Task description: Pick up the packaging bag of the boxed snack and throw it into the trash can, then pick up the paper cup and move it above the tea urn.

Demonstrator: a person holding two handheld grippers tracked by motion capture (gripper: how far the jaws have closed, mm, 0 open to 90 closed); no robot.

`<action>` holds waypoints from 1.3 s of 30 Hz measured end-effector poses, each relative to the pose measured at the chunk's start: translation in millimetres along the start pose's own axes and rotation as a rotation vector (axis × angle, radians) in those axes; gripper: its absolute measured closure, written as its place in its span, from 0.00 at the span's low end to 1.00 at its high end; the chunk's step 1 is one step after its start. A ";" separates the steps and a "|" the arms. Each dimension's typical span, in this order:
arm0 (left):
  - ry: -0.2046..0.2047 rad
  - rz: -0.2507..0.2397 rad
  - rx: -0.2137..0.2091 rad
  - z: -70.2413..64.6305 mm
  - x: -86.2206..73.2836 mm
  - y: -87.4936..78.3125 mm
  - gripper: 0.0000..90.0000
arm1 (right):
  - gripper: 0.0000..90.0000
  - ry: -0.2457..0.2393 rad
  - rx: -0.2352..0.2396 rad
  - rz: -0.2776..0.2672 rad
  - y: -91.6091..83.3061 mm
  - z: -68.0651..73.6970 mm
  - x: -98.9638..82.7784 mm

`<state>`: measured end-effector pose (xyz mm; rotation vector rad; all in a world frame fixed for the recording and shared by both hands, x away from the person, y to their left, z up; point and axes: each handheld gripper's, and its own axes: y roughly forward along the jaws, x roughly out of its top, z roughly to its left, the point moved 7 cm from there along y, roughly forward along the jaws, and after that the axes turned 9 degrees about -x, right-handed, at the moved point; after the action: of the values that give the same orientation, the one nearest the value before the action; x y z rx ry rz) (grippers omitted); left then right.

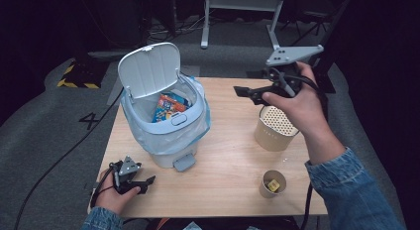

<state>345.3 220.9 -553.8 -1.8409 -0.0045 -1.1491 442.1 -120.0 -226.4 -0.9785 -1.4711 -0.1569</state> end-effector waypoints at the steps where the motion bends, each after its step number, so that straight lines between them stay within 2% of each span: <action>1: 0.000 0.000 0.000 0.0 0.0 0.0 0.29 | 0.38 0.006 -0.007 0.002 -4.0 -2.7 -4.8; 2: 0.000 0.000 0.000 0.1 0.0 0.0 0.29 | 0.38 0.006 -0.007 0.002 -4.0 -2.7 -4.8; 3: 0.001 0.002 -0.002 0.5 0.0 0.0 0.29 | 0.38 0.016 -0.029 0.007 -15.6 -10.5 -18.9; 4: 0.001 0.002 -0.002 0.5 0.0 0.0 0.29 | 0.38 0.016 -0.029 0.007 -15.6 -10.5 -18.9; 5: 0.001 0.002 0.000 1.9 0.9 0.7 0.29 | 0.37 0.033 -0.047 0.006 -25.7 -16.9 -30.8; 9: -0.001 0.002 -0.001 3.1 1.9 1.6 0.28 | 0.37 0.065 -0.077 0.022 -41.4 -27.9 -55.4; 10: -0.002 0.001 -0.002 3.1 2.1 1.8 0.28 | 0.37 0.065 -0.077 0.022 -41.4 -27.9 -55.4; 11: -0.004 0.000 -0.003 3.2 2.2 2.0 0.28 | 0.36 0.076 -0.089 0.031 -47.8 -32.0 -66.6; 15: -0.003 0.001 -0.002 3.1 2.2 2.0 0.28 | 0.34 0.099 -0.076 0.031 -59.6 -35.3 -85.6; 21: -0.003 0.001 -0.002 3.1 2.2 2.0 0.28 | 0.31 0.119 -0.085 0.023 -73.3 -36.3 -106.1; 22: -0.003 0.001 -0.002 3.2 2.2 2.0 0.28 | 0.30 0.125 -0.093 0.025 -79.2 -35.5 -116.5; 26: -0.001 0.001 0.000 3.1 2.1 1.9 0.28 | 0.30 0.139 -0.101 0.018 -86.7 -34.8 -135.4; 27: -0.001 0.001 0.000 3.1 2.1 1.9 0.28 | 0.30 0.139 -0.101 0.018 -86.7 -34.8 -135.4; 28: -0.001 0.001 0.000 3.1 2.0 1.8 0.28 | 0.29 0.152 -0.107 0.022 -89.7 -34.9 -147.6; 34: 0.000 0.000 0.000 3.7 2.8 2.5 0.27 | 0.27 0.171 -0.109 0.031 -95.5 -30.3 -174.1; 38: 0.001 0.003 0.000 4.0 3.0 2.5 0.27 | 0.27 0.155 -0.109 0.048 -99.1 -22.7 -192.3; 39: -0.003 0.001 -0.001 3.7 3.0 2.7 0.27 | 0.27 0.155 -0.109 0.048 -99.1 -22.7 -192.3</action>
<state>350.8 220.6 -554.0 -1.8434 -0.0050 -1.1462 364.7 -285.3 -344.7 -1.0644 -1.3066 -0.2743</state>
